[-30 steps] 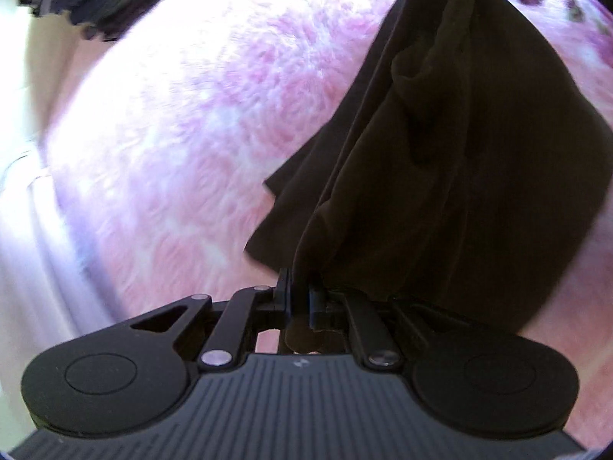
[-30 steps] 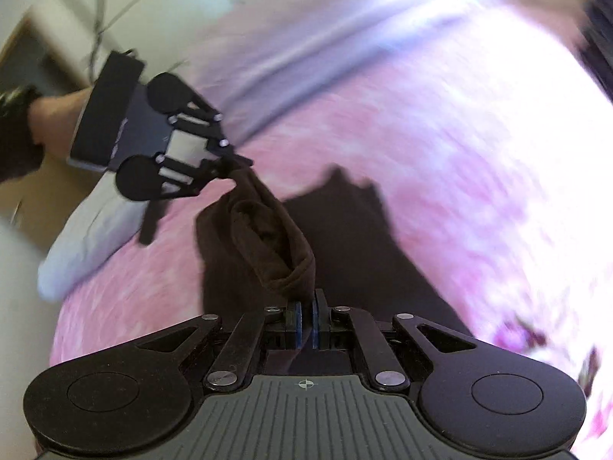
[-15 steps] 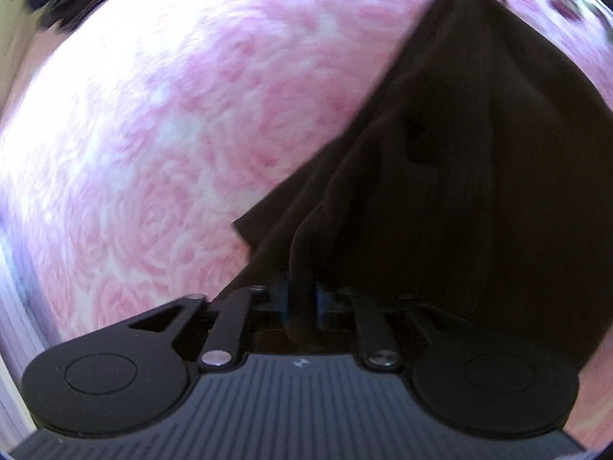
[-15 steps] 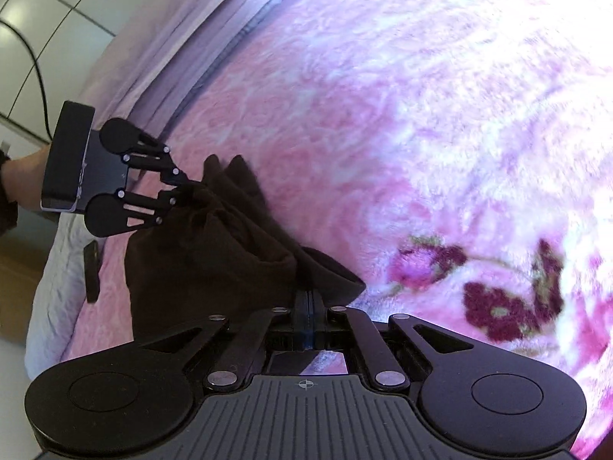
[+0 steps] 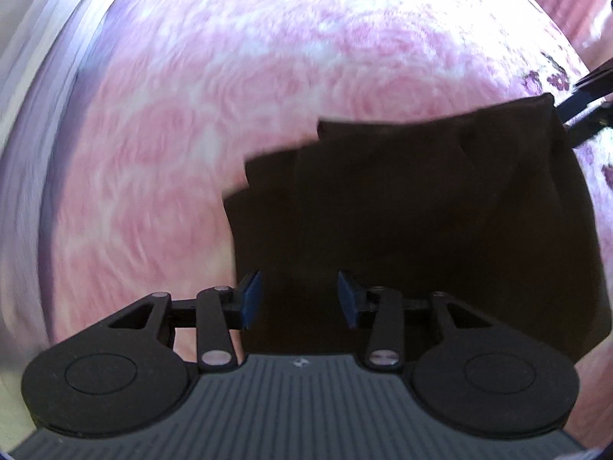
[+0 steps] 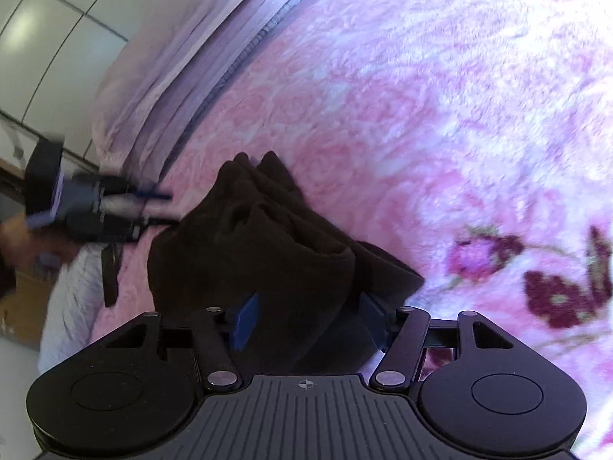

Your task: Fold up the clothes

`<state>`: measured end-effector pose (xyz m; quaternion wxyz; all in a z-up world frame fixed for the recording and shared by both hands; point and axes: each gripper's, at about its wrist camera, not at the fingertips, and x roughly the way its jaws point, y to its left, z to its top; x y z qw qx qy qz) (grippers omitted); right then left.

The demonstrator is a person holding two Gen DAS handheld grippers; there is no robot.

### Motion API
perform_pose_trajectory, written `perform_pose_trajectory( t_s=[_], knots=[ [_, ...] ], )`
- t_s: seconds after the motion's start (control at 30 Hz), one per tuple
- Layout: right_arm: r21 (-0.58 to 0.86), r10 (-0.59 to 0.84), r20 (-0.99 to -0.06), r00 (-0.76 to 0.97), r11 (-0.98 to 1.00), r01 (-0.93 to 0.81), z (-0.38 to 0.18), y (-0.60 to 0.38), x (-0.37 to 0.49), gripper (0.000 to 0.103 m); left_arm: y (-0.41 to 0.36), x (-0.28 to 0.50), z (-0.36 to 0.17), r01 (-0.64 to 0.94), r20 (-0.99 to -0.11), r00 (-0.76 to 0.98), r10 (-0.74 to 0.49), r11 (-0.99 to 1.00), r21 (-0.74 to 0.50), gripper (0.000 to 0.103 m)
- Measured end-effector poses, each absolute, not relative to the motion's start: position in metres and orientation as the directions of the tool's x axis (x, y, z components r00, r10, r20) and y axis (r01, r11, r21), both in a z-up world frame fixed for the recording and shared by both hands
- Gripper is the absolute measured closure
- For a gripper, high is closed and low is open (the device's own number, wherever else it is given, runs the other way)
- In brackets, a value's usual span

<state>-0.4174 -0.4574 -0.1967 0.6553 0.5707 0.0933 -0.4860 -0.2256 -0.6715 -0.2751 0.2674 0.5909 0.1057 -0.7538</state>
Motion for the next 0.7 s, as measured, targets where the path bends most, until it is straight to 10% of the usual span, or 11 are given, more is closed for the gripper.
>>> perform_pose_trajectory(
  t_s=[0.07, 0.1, 0.7],
  knots=[
    [0.679, -0.535, -0.667, 0.518, -0.153, 0.718, -0.202, -0.463, -0.419, 0.065, -0.657, -0.225, -0.277, 0.555, -0.947, -0.179, -0.268, -0.822, 0.128, 0.065],
    [0.685, -0.533, -0.669, 0.518, -0.172, 0.708, -0.202, -0.465, -0.421, 0.096, -0.649, -0.226, -0.278, 0.565, -0.946, -0.192, -0.262, -0.817, 0.112, 0.065],
    [0.641, -0.494, -0.724, 0.481, -0.225, 0.734, -0.198, -0.45, -0.45, 0.099, -0.642, -0.226, -0.299, 0.657, -0.947, -0.22, -0.235, -0.753, 0.034, 0.064]
  ],
)
